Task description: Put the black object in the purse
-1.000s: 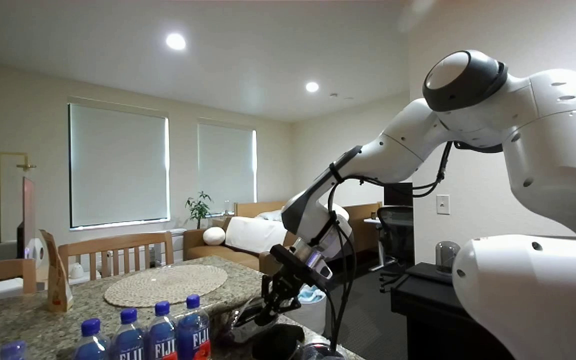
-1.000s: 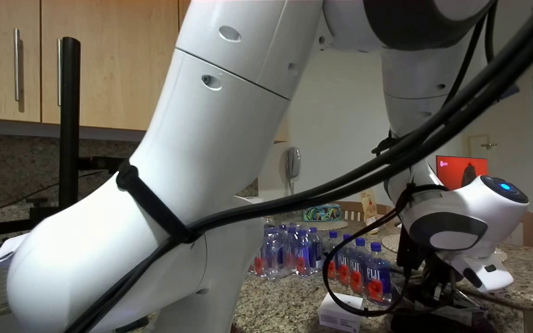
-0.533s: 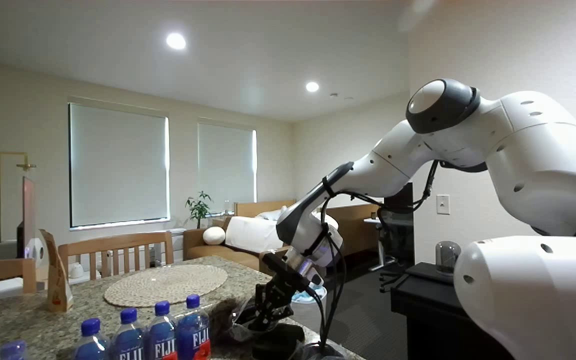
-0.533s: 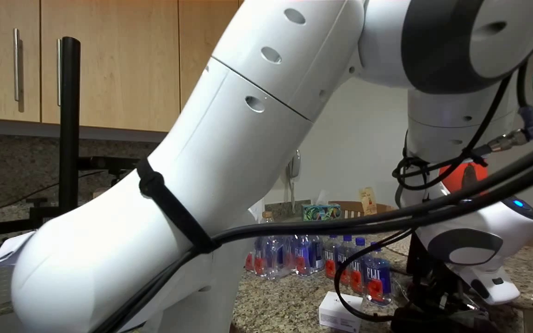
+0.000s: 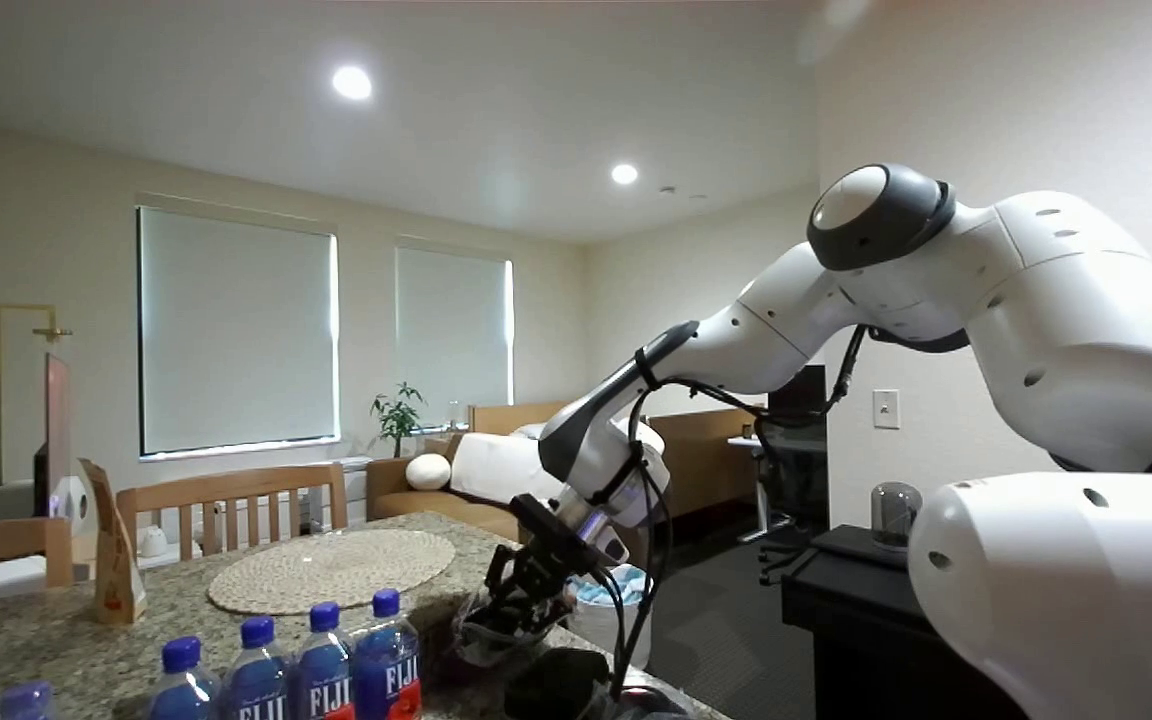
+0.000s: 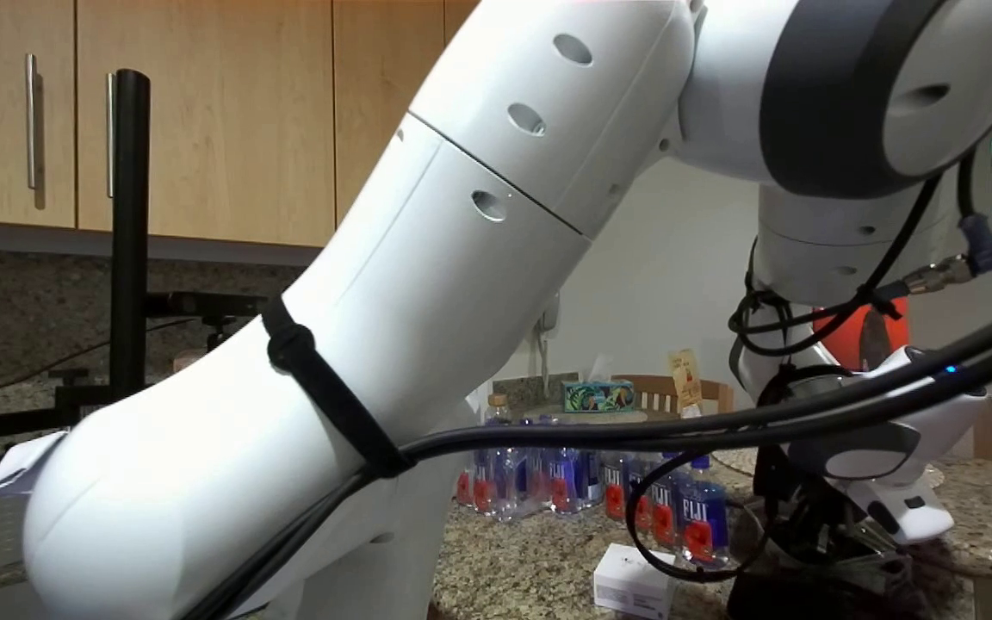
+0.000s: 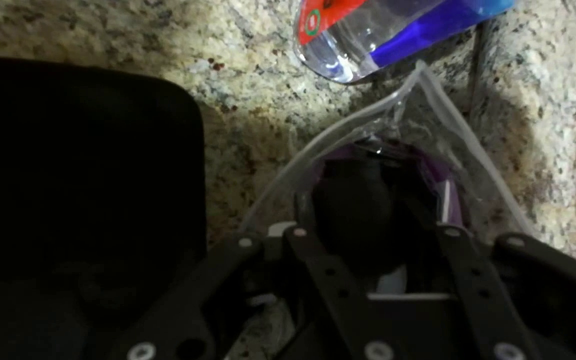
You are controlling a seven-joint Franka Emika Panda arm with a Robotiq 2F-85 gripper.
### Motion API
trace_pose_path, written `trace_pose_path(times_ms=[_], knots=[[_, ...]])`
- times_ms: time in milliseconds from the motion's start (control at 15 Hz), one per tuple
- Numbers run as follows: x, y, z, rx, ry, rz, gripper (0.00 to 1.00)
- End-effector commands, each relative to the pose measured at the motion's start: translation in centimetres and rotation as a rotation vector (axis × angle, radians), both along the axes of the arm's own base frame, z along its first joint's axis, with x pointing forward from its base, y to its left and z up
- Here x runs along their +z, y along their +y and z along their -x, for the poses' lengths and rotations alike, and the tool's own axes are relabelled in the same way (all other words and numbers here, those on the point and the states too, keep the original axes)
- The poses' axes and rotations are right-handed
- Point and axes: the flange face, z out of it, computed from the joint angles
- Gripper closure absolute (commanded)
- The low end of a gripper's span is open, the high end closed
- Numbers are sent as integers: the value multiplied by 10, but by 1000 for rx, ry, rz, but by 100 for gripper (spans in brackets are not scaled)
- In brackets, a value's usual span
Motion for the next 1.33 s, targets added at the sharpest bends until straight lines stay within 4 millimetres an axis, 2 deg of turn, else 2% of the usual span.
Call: trace_pose_path(times_ms=[0,267,333,800,1067,1267], knots=[[23,7,2,-40,-25,28,26],[37,6,-1,-87,-66,51,2],[42,6,-1,-99,-77,58,1],[65,11,3,-81,-96,78,0],[67,22,20,-1,25,53,0],[72,22,31,14,109,48,0]])
